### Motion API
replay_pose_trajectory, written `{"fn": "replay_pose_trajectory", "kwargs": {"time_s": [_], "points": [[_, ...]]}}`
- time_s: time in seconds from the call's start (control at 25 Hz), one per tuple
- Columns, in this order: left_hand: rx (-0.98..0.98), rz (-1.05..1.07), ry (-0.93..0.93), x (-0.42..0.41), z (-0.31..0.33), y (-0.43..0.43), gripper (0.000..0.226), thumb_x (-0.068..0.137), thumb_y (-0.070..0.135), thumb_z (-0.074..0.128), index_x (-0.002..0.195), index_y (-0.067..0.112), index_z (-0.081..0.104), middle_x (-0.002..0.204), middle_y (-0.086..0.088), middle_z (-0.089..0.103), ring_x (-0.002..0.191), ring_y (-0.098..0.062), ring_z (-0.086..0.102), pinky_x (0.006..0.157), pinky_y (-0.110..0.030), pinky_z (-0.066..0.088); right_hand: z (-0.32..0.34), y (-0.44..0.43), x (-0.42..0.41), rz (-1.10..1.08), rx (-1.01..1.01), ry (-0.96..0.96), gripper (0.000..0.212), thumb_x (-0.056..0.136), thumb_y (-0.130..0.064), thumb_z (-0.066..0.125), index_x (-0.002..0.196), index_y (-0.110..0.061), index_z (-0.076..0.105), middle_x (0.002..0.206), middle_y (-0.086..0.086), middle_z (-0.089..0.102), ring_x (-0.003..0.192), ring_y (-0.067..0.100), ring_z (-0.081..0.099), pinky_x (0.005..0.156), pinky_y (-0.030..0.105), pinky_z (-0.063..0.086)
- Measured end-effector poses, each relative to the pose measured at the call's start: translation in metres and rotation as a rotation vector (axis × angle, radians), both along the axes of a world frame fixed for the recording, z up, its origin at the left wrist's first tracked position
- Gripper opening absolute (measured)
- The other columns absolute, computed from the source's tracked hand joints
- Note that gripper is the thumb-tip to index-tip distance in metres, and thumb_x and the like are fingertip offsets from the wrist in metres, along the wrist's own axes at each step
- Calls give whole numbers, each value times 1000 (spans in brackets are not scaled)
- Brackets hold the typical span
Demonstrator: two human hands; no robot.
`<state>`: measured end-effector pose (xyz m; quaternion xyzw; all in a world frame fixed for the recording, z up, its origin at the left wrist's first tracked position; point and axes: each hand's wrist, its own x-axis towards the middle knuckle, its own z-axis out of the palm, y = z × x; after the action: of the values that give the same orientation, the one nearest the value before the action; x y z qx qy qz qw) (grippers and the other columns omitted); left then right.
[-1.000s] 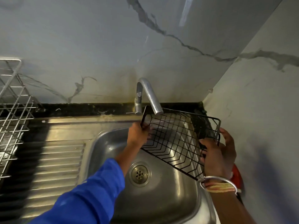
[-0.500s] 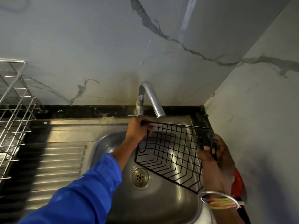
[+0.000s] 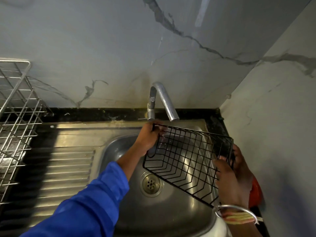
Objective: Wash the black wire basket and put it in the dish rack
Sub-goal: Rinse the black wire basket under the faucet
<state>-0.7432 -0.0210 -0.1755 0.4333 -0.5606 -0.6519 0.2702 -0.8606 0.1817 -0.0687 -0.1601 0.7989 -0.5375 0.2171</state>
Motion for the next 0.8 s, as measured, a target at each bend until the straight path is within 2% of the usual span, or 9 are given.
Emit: {"fn": "replay_pose_trajectory", "kwargs": {"time_s": [0.08, 0.16, 0.24, 0.36, 0.44, 0.52, 0.64, 0.72, 0.8], "points": [[-2, -47, -16, -1, -7, 2, 14, 107, 19, 49, 108, 17, 63, 113, -16, 71, 106, -25, 70, 92, -48, 59, 4, -4, -2, -65, -42, -30, 70, 70, -27, 66, 134, -46, 46, 127, -3, 63, 117, 29, 59, 96, 55, 48], [49, -83, -55, 2, -19, 19, 20, 107, 31, 48, 110, 18, 63, 110, -13, 73, 101, -24, 72, 89, -43, 60, 8, -8, -7, -162, -111, -53, 74, 69, -22, 70, 134, -47, 45, 128, -4, 62, 113, 23, 61, 97, 52, 49], [111, -108, -89, 6, -29, 43, 22, 110, 25, 43, 115, 12, 60, 111, -13, 73, 97, -21, 73, 84, -33, 59, 15, -10, -10, -194, -167, -48, 76, 70, -19, 73, 134, -47, 45, 132, -5, 59, 116, 21, 59, 98, 50, 47], [65, -102, -127, 9, -37, 38, 17, 108, 19, 46, 112, 14, 61, 112, -12, 73, 106, -21, 71, 90, -30, 56, 13, -4, -3, -167, -138, -18, 76, 75, -15, 71, 138, -48, 41, 138, -6, 54, 122, 19, 53, 101, 51, 45], [-25, -188, -148, 11, -30, 21, 11, 106, 16, 53, 106, 15, 64, 104, -9, 73, 99, -19, 73, 88, -31, 58, 10, 1, -1, -143, -113, -9, 78, 77, -17, 69, 138, -52, 35, 139, -8, 53, 125, 21, 51, 99, 56, 44], [-85, -250, -165, 8, -18, 5, 11, 103, 11, 58, 107, 5, 66, 98, -12, 72, 89, -20, 73, 82, -31, 59, 11, 3, -2, -129, -138, -6, 77, 78, -15, 67, 138, -52, 35, 134, -9, 57, 121, 21, 55, 98, 56, 46], [-6, -95, -84, -2, 4, -8, 12, 100, 2, 60, 111, 2, 64, 100, -12, 73, 85, -23, 75, 70, -31, 63, 17, 0, 6, -53, -139, 25, 76, 76, -14, 64, 137, -51, 40, 129, -11, 61, 121, 17, 56, 101, 53, 44], [34, 33, -72, -9, 6, -10, 10, 96, 6, 66, 106, 8, 66, 102, -14, 76, 84, -23, 76, 68, -33, 63, 17, -3, 13, -52, -123, 47, 79, 74, -17, 67, 138, -54, 38, 136, -12, 56, 128, 16, 49, 106, 52, 39], [77, 99, -104, -12, -4, 3, 14, 90, 8, 74, 103, 5, 70, 97, -18, 77, 76, -22, 75, 61, -31, 60, 19, -9, 14, -93, -169, 30, 82, 74, -13, 69, 138, -53, 38, 140, -13, 52, 130, 14, 47, 105, 43, 42]]}}
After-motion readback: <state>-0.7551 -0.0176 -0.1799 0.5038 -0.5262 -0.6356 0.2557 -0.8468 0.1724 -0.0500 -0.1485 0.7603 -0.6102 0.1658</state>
